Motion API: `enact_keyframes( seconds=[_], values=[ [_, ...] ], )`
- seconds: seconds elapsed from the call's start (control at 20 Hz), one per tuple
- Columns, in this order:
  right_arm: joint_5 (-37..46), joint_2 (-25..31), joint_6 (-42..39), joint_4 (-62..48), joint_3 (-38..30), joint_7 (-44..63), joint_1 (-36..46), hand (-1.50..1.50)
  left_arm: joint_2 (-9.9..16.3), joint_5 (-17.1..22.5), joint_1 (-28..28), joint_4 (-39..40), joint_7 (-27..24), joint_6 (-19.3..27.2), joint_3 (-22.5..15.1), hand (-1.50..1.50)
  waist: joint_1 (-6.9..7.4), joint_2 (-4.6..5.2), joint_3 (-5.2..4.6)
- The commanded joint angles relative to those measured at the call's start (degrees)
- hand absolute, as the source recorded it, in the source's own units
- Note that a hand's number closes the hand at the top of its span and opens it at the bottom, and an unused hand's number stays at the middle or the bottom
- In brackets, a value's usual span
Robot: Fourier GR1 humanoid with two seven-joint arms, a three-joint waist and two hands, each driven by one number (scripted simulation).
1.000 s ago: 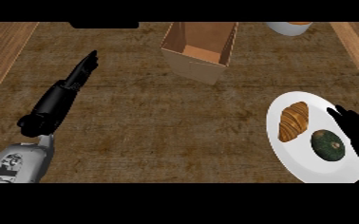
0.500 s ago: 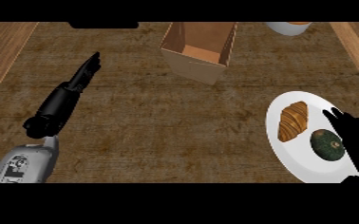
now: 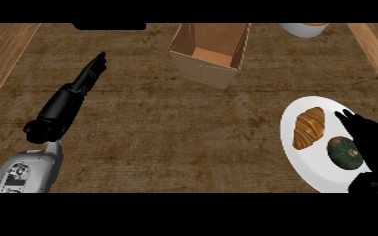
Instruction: Pick the squash from the plate and place it in the cardboard box
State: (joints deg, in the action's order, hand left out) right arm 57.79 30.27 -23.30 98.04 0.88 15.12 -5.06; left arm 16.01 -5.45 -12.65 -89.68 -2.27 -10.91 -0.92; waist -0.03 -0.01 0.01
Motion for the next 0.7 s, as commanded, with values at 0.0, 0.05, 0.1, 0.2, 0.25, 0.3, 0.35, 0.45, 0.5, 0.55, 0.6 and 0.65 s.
enact_keyframes(
  seconds=[0.0, 0.05, 0.1, 0.2, 0.25, 0.3, 0.35, 0.45, 0.5, 0.55, 0.6, 0.65],
  values=[
    [2.41, -0.49, 0.27, 2.71, -1.4, -0.07, -4.24, -1.5, -0.92, -1.07, -2.5, 1.72, 1.53, -0.32, 0.83, 0.0, -0.35, -0.03, -0.01],
    [2.87, 1.19, 4.93, -2.95, -3.3, -4.92, -3.88, -1.5, -0.51, -1.45, 1.06, 1.64, -1.95, -0.58, 1.01, 0.0, -0.19, -0.01, 0.0],
    [6.18, -2.41, 2.24, -5.32, 1.12, 0.07, 1.95, -1.5, -0.84, -1.56, -1.61, 3.55, -1.95, -1.03, 1.2, 0.0, 0.02, 0.04, -0.01],
    [6.01, -3.17, 4.2, -7.22, -0.94, -1.42, 1.83, -1.5, -4.09, -3.54, 1.51, -0.75, -0.24, 1.32, -1.4, 0.0, 0.07, 0.0, 0.0],
    [5.05, -1.55, 3.87, -9.11, -3.13, -4.04, 1.68, -1.5, -0.53, -0.59, -2.32, 2.01, 0.55, -2.34, 2.93, 0.0, -0.04, 0.02, 0.0],
    [5.14, -3.03, 3.7, -4.75, -2.93, -3.95, -1.36, -1.5, -1.9, -2.17, -1.62, 3.1, -1.18, -1.28, 2.46, 0.0, -0.18, -0.01, -0.01],
    [3.75, -1.01, 2.74, -10.83, -5.26, -6.25, 3.59, -1.5, -1.38, -1.18, -1.0, 1.07, -0.13, -2.37, 2.54, 0.0, 0.04, 0.01, 0.0],
    [5.38, -3.01, 4.09, -8.85, -3.71, -6.16, 0.38, -1.5, -3.02, -2.26, 3.12, -1.3, -0.77, -1.65, 1.3, 0.0, 0.02, -0.02, -0.01],
    [4.63, -2.25, 6.01, -10.66, -4.59, -9.0, -0.85, -1.5, -4.79, -4.49, 2.55, -0.89, -1.71, 0.17, -0.87, 0.0, -0.07, -0.01, 0.0],
    [6.12, -3.15, 4.17, -12.46, -2.97, -7.73, 3.54, -1.5, -2.41, -3.01, 1.07, 4.41, -5.09, -2.07, 2.48, 0.0, 0.02, 0.04, -0.01],
    [7.79, -4.17, 6.15, -12.33, -1.19, -7.91, 2.15, 1.5, -1.4, -3.16, 0.07, 5.83, -6.96, -2.36, 3.55, 0.0, -0.04, 0.05, -0.01],
    [8.61, -4.29, 9.4, -11.6, 0.11, -10.22, 0.28, 1.5, -2.13, -2.85, -0.59, 0.96, -0.36, -2.68, 1.8, 0.0, -0.02, -0.01, 0.01]
  ],
)
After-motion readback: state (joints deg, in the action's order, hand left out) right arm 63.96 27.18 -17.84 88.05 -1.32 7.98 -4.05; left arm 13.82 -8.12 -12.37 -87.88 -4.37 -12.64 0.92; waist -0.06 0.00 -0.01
